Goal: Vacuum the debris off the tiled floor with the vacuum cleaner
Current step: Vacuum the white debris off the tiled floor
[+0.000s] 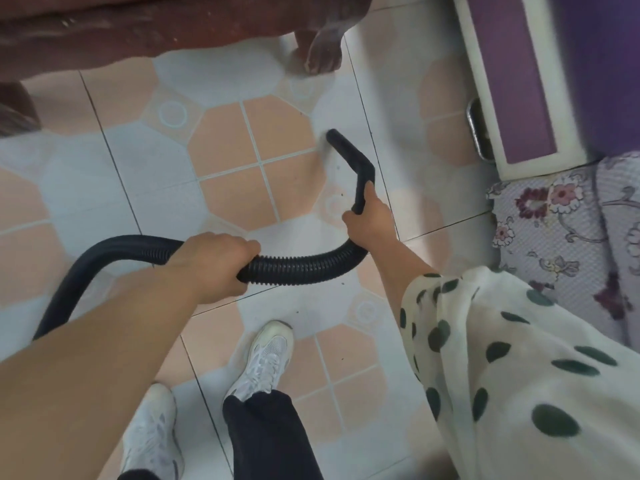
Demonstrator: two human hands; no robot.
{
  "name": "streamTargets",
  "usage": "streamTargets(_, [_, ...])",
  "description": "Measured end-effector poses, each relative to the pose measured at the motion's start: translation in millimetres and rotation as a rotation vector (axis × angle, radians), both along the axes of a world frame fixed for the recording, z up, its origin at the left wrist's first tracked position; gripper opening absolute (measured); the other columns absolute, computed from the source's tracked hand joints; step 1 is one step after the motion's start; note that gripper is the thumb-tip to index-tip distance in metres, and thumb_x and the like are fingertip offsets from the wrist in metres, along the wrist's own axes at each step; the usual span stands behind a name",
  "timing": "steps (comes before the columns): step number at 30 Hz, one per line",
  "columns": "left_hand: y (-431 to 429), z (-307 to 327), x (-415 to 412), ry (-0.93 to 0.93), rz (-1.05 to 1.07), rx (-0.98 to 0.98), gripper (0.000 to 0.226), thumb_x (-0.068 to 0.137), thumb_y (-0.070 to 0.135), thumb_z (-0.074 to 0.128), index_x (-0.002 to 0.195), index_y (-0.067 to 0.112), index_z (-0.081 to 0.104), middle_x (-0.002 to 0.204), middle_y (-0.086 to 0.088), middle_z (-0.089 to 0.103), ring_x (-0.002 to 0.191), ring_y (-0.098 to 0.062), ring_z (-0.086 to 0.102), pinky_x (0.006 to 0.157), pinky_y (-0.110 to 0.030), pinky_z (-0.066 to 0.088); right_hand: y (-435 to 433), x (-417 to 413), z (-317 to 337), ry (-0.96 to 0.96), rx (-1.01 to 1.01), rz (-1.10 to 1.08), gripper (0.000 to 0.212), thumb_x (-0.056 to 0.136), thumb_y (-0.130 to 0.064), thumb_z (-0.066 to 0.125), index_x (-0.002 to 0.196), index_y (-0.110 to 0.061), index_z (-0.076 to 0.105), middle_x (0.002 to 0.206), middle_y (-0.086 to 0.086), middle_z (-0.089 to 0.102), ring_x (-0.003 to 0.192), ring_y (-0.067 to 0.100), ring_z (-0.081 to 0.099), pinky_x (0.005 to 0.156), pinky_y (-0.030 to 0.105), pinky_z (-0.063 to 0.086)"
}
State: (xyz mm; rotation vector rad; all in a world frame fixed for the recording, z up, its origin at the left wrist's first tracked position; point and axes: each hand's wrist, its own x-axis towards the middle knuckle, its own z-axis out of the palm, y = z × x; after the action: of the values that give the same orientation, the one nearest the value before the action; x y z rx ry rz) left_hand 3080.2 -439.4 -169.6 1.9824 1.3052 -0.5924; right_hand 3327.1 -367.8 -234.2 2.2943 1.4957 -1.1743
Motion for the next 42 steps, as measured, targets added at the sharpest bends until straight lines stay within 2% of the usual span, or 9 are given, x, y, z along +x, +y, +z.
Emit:
streamTargets(5, [0.8, 4.6, 32.4, -0.040, -0.012, 0.021, 0.019, 0.084, 0.029, 0.054, 0.086, 0.026, 0.036, 0.075, 0.009, 0.042, 0.074, -0.019, 0.049, 0.057, -0.030, 0.031, -4.6, 34.4, 10.4, -0.060, -0.003, -0.105, 0.073, 0.091, -0.022, 0.053, 0.154, -0.022, 0.016, 0.124, 0.009, 0.055, 0.104, 0.030, 0.057, 0.076, 0.035, 0.046])
streamTargets(8, [-4.3, 6.0, 40.0, -0.042, -0.028, 0.007, 0.021, 0.085, 0.029, 0.054, 0.088, 0.026, 0.034, 0.076, 0.009, 0.043, 0.073, -0.018, 0.048, 0.058, -0.029, 0.033, -10.4, 43.0, 14.3, -0.063, -0.013, -0.144, 0.059, 0.090, -0.021, 0.052, 0.143, -0.019, 0.028, 0.120, 0.010, 0.056, 0.096, 0.030, 0.057, 0.072, 0.035, 0.045])
streamTargets(13, [-28.7, 12.0, 28.1, -0.044, -0.088, -0.024, 0.021, 0.083, 0.028, 0.056, 0.087, 0.026, 0.035, 0.073, 0.010, 0.041, 0.067, -0.014, 0.044, 0.049, -0.025, 0.025, -48.2, 34.6, 24.5, -0.041, -0.079, -0.102, 0.073, 0.091, -0.022, 0.053, 0.154, -0.019, 0.015, 0.120, 0.009, 0.055, 0.096, 0.028, 0.056, 0.072, 0.032, 0.043])
streamTargets(18, [-60.9, 26.4, 0.4, -0.043, -0.119, -0.061, 0.020, 0.081, 0.029, 0.056, 0.083, 0.029, 0.037, 0.073, 0.011, 0.042, 0.071, -0.013, 0.045, 0.055, -0.022, 0.027, -92.5, 4.3, 37.0, 0.037, -0.149, -0.095, 0.082, 0.091, -0.022, 0.053, 0.158, -0.023, 0.006, 0.129, 0.009, 0.054, 0.107, 0.030, 0.057, 0.085, 0.037, 0.051])
streamTargets(26, [-110.7, 50.7, -76.0, -0.011, -0.105, 0.015, 0.021, 0.081, 0.030, 0.058, 0.084, 0.029, 0.037, 0.076, 0.012, 0.041, 0.077, -0.014, 0.042, 0.051, -0.015, 0.014, -129.8, -78.0, 53.7, 0.123, -0.190, -0.003, 0.075, 0.090, -0.019, 0.054, 0.156, -0.017, 0.017, 0.129, 0.007, 0.054, 0.110, 0.028, 0.056, 0.092, 0.040, 0.050])
streamTargets(30, [-146.4, 73.0, -129.2, 0.007, -0.071, 0.076, 0.019, 0.080, 0.029, 0.058, 0.086, 0.028, 0.040, 0.082, 0.012, 0.045, 0.079, -0.015, 0.042, 0.058, -0.025, 0.026, -154.3, -135.6, 71.4, 0.162, -0.129, 0.023, 0.078, 0.090, -0.018, 0.053, 0.157, -0.016, 0.013, 0.128, 0.009, 0.054, 0.110, 0.028, 0.056, 0.096, 0.043, 0.049])
streamTargets(36, [-189.7, 125.0, -208.8, -0.087, 0.080, 0.159, 0.025, 0.074, 0.029, 0.062, 0.074, 0.029, 0.037, 0.081, 0.011, 0.051, 0.083, -0.018, 0.053, 0.073, -0.030, 0.042, -174.0, -211.7, 132.1, 0.152, -0.094, 0.052, 0.069, 0.092, -0.021, 0.053, 0.152, -0.012, 0.021, 0.117, 0.009, 0.056, 0.104, 0.028, 0.057, 0.089, 0.043, 0.052])
streamTargets(40, [-217.9, 188.1, -265.2, -0.116, 0.208, 0.226, 0.032, 0.071, 0.024, 0.061, 0.065, 0.032, 0.031, 0.072, 0.013, 0.046, 0.075, -0.013, 0.048, 0.056, -0.021, 0.027, -183.3, -271.1, 209.9, 0.141, -0.056, 0.047, 0.066, 0.094, -0.019, 0.051, 0.151, -0.008, 0.019, 0.113, 0.006, 0.046, 0.097, 0.025, 0.049, 0.079, 0.037, 0.047])
streamTargets(42, [-230.6, 218.3, -289.9, -0.121, 0.290, 0.229, 0.029, 0.070, 0.021, 0.061, 0.066, 0.032, 0.035, 0.073, 0.012, 0.049, 0.074, -0.011, 0.050, 0.057, -0.022, 0.032, -187.3, -299.5, 248.4, 0.127, -0.016, 0.064, 0.064, 0.095, -0.020, 0.050, 0.150, -0.007, 0.020, 0.120, 0.010, 0.050, 0.098, 0.027, 0.052, 0.080, 0.038, 0.049])
